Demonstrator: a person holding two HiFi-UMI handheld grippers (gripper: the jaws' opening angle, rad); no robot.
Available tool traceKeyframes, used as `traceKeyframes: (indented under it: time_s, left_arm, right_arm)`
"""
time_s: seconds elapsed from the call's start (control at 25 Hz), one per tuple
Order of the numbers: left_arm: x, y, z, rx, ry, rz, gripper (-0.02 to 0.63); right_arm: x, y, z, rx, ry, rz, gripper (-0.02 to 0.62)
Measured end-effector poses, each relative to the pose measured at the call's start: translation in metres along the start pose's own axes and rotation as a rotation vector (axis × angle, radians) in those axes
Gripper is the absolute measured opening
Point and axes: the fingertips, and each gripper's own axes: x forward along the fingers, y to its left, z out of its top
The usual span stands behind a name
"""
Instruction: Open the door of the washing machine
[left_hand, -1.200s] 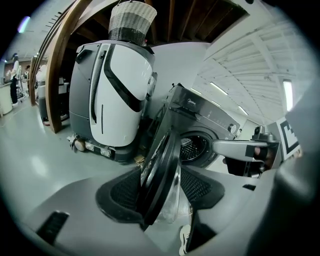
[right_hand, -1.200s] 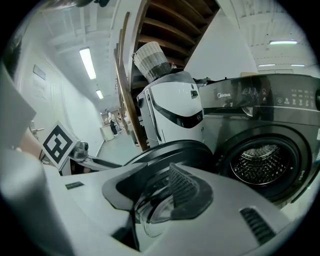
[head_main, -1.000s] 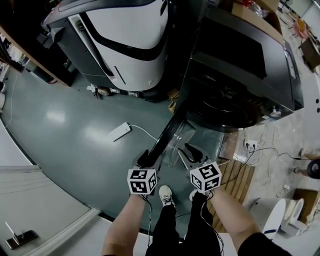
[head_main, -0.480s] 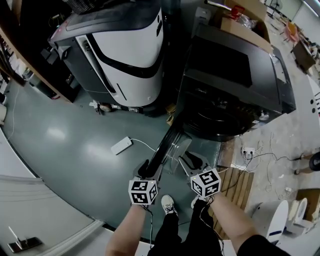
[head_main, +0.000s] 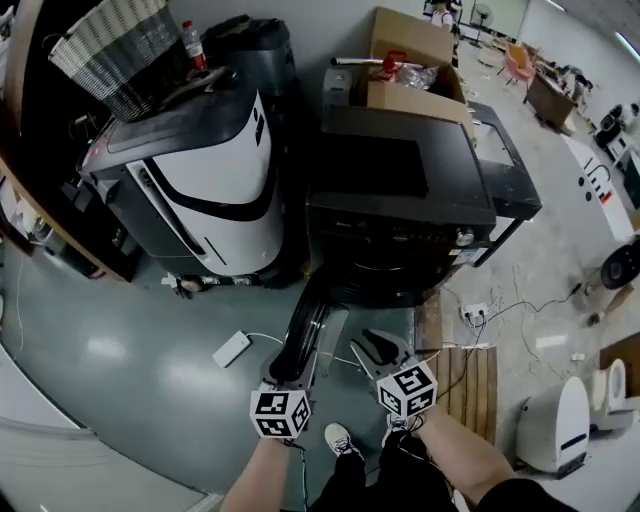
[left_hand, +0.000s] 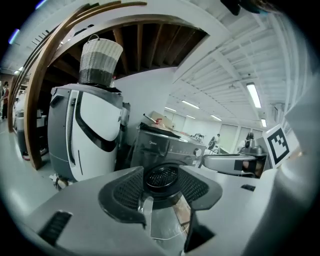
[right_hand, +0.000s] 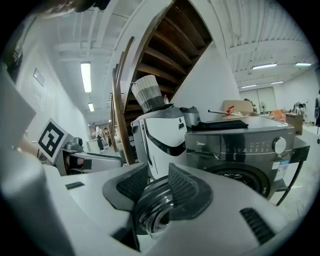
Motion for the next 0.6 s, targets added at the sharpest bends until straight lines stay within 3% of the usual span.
traceKeyframes:
  time_s: [0.24, 0.48, 0.6]
  left_arm:
    - [0.002, -0.071, 0.044, 0.073, -0.06, -0.106, 0.213]
    - [0.002, -0.151, 0.065, 0.16, -0.081, -0.215, 0.169]
    - [-0.001, -0.193, 0.069, 0.195, -0.092, -0.264, 0.132]
  right_arm:
    - [-0.066, -0.022, 0.024, -0.015, -0.06, -0.072, 0.138]
    - [-0.137, -0.057, 0.046, -0.017, -0.135, -0.155, 0.123]
    - [-0.171, -0.077, 0.053, -0.009, -0.164, -0.192, 0.075]
